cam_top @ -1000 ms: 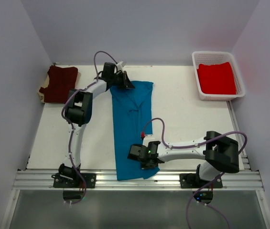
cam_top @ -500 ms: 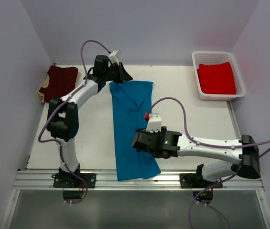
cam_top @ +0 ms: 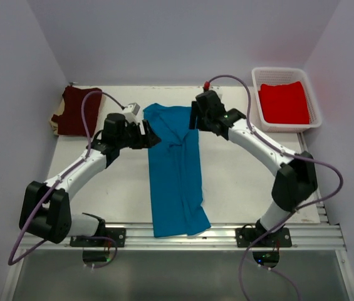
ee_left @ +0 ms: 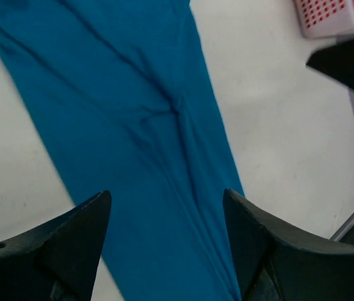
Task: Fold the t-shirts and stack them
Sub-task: Rotate the tshirt 90 degrees
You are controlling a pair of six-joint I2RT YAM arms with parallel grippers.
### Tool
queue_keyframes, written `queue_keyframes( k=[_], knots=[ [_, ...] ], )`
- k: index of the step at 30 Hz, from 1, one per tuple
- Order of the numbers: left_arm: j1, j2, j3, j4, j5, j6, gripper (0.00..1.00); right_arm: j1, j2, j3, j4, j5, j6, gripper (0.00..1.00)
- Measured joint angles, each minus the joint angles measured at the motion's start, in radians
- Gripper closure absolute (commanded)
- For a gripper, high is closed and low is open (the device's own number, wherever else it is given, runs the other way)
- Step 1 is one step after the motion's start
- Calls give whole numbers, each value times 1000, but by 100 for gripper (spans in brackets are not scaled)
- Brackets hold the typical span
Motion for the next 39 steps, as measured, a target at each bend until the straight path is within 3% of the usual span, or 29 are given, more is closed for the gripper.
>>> queue_keyframes(
  k=[1,4,7,11,18,39],
  knots=[
    [-2,-24,-39,-28,-8,2,13,-14,62,53,15,-44,-20,32],
    [-6,-124,-124,-90,-28,7,0,-51,220,173,50,-183,-51,41],
    [-6,-240,-168,-111,-39,8,0,-87,321,220,83,-311,-47,46],
    [-6,-376,-198,-136,-59,7,0,-133,410,249,122,-434,-15,44],
    [-6,-458,-215,-203,-108,7,0,-184,533,319,185,-568,62,43],
    [-6,-460,-240,-273,-145,7,0,-192,592,309,211,-532,115,48]
  ],
)
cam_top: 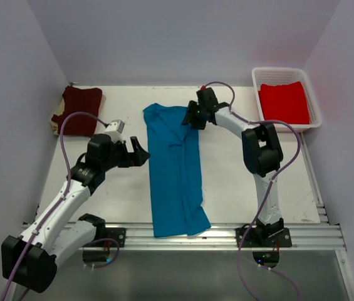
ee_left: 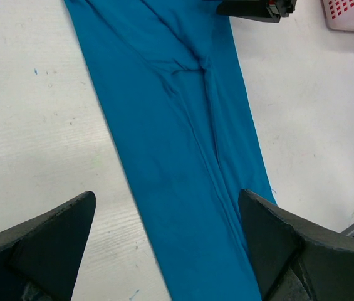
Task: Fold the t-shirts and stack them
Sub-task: Rotate the tshirt 90 degrees
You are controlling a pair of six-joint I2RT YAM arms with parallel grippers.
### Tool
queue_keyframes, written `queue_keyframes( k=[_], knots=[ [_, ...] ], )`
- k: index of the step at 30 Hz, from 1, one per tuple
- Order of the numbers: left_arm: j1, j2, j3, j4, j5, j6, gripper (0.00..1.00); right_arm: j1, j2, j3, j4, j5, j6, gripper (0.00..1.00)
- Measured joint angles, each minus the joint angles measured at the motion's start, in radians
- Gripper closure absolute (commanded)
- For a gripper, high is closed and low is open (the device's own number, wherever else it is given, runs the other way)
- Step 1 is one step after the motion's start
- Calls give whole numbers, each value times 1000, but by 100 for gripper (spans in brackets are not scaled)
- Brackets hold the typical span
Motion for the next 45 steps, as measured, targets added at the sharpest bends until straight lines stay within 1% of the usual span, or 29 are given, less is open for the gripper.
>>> queue_keyframes(
  k=[9,11,12,16,17,19,22,26,27,28,30,45],
  knots=[
    [0,0,0,-18,-7,0,0,-3,16,-29,8,3,9,50],
    [0,-1,0,-18,-7,0,0,-3,16,-54,16,3,13,55],
    [0,0,0,-18,-8,0,0,-3,16,-67,23,0,20,58],
    [0,0,0,-19,-11,0,0,-5,16,-93,60,-5,33,82],
    [0,0,0,-19,-11,0,0,-6,16,-100,67,-6,37,93],
    [0,0,0,-20,-12,0,0,-6,16,-108,79,-7,45,96],
    [0,0,-3,-20,-14,0,0,-6,16,-114,90,-9,47,96],
    [0,0,-3,-22,-15,0,0,-6,14,-117,93,-8,45,93],
    [0,0,-3,-22,-15,0,0,-6,11,-118,92,-6,44,84],
    [0,0,-3,-22,-15,0,0,-6,9,-120,91,-4,44,81],
    [0,0,-3,-22,-15,0,0,-6,3,-122,89,-2,35,78],
    [0,5,-3,-22,-15,0,0,-6,-10,-105,63,1,19,77]
  ],
)
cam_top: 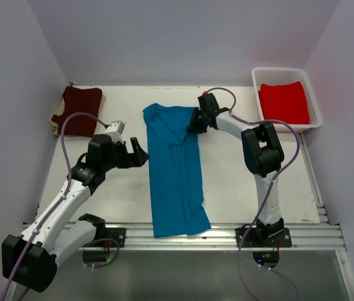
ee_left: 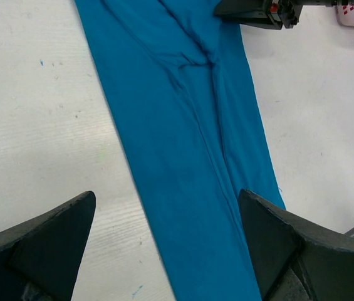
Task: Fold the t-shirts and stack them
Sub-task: Rotate the tshirt 90 degrees
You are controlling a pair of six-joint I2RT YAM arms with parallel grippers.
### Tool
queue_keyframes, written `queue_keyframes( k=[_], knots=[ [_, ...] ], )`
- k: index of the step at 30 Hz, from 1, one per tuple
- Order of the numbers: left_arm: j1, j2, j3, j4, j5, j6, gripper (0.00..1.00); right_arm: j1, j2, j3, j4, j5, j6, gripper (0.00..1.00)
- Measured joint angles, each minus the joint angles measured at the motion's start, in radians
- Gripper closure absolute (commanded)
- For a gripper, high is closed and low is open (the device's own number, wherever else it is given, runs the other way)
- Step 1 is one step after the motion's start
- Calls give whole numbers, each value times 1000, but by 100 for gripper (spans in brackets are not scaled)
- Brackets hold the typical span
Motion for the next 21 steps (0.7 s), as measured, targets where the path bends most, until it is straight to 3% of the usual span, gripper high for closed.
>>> queue_keyframes(
  k=[7,21],
  knots=[
    [0,0,-16,-2,0,0,0,0,0,14,-1,0,-1,80],
    [0,0,-16,-2,0,0,0,0,8,27,-5,-4,0,100]
  ],
)
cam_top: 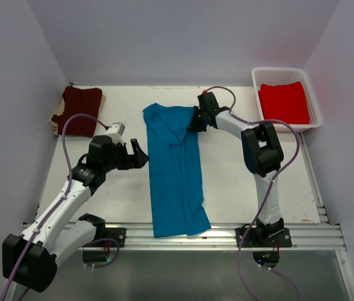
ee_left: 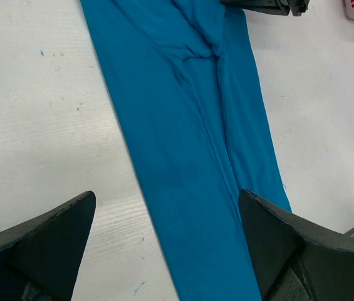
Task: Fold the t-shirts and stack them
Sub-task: Rotate the tshirt 90 degrees
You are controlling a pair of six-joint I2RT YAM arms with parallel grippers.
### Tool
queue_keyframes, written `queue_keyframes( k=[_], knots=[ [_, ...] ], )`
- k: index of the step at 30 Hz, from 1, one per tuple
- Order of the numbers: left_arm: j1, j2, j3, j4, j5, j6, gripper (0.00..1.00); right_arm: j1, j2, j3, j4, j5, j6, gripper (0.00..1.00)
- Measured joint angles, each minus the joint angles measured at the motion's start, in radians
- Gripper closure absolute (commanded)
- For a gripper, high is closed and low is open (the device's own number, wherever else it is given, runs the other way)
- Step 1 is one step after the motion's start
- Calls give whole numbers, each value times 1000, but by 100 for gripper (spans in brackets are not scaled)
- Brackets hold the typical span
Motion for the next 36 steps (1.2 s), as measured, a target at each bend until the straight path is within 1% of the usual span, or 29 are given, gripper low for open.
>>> queue_keyframes(
  k=[8,14,17,21,26,29,36],
  knots=[
    [0,0,0,0,0,0,0,0,0,-7,15,-11,0,100],
    [0,-8,0,0,-6,0,0,1,-42,-141,147,-112,12,100],
    [0,-10,0,0,-7,0,0,5,-55,-167,214,-182,19,100],
    [0,-10,0,0,-7,0,0,17,-55,-168,312,-269,32,100],
    [0,-12,0,-1,-11,0,0,39,-48,-166,377,-334,46,100],
    [0,-18,-7,0,-15,0,0,55,-16,-141,385,-372,47,100],
    [0,-23,-17,-1,-19,0,0,95,14,-114,372,-403,29,100]
  ],
)
